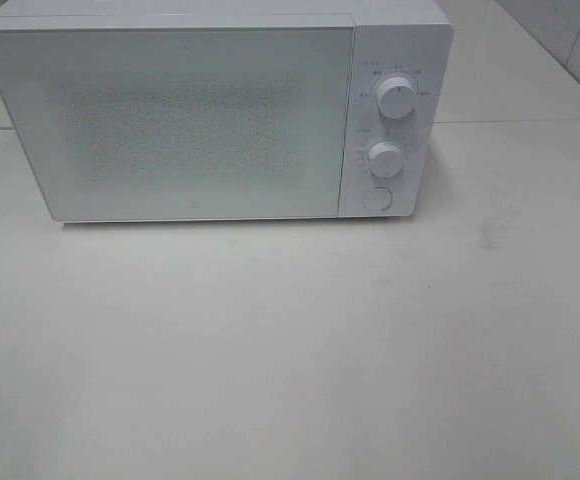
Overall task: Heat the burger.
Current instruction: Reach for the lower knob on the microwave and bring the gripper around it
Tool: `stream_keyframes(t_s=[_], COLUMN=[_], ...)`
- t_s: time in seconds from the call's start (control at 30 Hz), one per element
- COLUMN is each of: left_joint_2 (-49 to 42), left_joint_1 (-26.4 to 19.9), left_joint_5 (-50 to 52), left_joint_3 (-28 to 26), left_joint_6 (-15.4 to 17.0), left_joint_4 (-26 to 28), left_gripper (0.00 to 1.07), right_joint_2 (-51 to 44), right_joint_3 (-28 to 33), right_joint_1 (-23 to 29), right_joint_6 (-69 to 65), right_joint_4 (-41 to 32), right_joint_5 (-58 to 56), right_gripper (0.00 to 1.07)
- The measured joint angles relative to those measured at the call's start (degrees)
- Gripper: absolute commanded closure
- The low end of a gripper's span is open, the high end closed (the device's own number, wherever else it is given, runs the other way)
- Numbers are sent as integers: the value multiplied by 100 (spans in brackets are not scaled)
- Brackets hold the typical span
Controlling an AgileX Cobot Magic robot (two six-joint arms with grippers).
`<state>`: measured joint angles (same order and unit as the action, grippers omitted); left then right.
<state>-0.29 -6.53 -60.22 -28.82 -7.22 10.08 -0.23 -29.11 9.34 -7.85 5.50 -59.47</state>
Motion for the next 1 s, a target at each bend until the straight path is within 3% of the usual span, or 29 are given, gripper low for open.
stream_keyframes(t_s=[0.77, 1.0], left_joint_2=[0, 0], left_joint_1=[0, 0], left_joint_5=[0, 0], left_joint_3=[0, 0], left_joint_6=[0, 0], left_joint_4=[0, 0], left_gripper=[6, 6], right_joint_2=[0, 607], right_joint_3=[-115, -138], right_joint_1=[0, 0], right_joint_6=[0, 0], right_joint_4=[-34, -92], right_joint_5=[97, 842], right_gripper=[34, 34])
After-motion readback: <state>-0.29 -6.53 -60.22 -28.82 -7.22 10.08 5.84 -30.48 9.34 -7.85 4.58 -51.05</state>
